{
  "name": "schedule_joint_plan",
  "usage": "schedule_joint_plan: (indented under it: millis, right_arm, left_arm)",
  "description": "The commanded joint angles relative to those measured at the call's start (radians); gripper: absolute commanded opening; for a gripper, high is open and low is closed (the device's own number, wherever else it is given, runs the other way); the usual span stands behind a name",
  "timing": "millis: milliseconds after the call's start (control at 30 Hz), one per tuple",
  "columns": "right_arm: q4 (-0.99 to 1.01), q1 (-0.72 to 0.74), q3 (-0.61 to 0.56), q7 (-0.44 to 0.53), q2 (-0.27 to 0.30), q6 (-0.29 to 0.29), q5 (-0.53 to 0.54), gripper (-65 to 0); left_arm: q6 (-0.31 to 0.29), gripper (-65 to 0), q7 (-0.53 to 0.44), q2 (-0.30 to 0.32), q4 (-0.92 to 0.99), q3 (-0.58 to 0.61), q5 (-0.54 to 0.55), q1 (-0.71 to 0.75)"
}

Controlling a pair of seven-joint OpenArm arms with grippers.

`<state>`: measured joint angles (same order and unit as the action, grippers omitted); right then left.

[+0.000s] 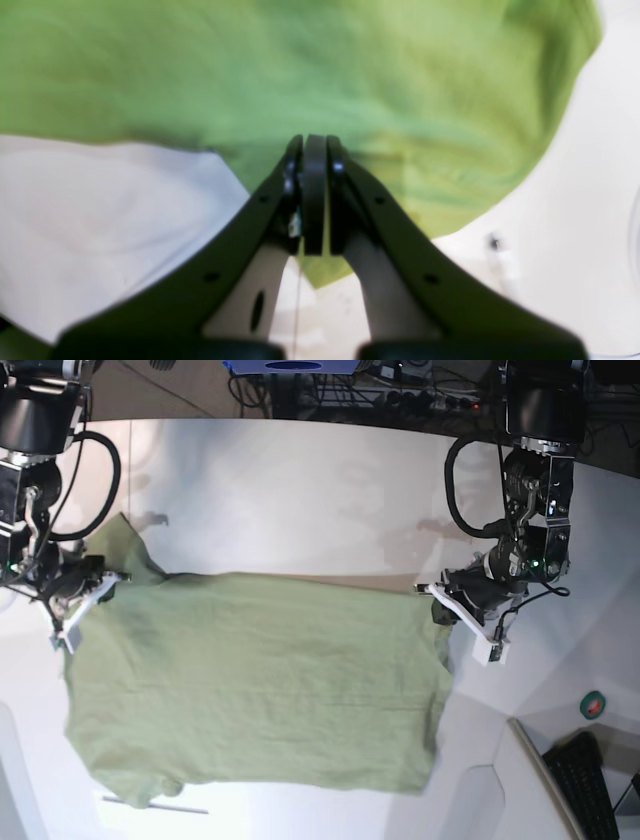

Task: Layout the t-shirt on the table in an organized manner, then fold the t-shirt properly
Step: 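Lay the t-shirt down flat, pulling both grippers apart along the shoulders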

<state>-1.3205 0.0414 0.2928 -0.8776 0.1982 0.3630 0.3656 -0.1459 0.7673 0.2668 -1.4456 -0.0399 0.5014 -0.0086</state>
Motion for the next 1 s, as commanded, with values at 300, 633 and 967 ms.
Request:
schedule_joint_plan:
  millis: [300,633,967]
  right_arm:
    - [-0.008,0.021,0.006,0.018,0.047,0.005,0.013,-65.0]
    - [0.097,0.047,0.007,0.140,0.085,0.003,0.013,-65.0]
    - [0.299,0.053,0.009,0.239,0.105,0.001,0.014,-65.0]
  left_arm:
    - [-0.004,-12.7,-0.015,0.004,-0.090,-0.260,0.010,0.063]
    - [-0.004,-40.3,-0.022,-0.111,-0.168,-0.282,0.010,0.089]
    - [-0.001,-65.0,-0.185,-0.133,0.279,-0.154,0.000,-0.063]
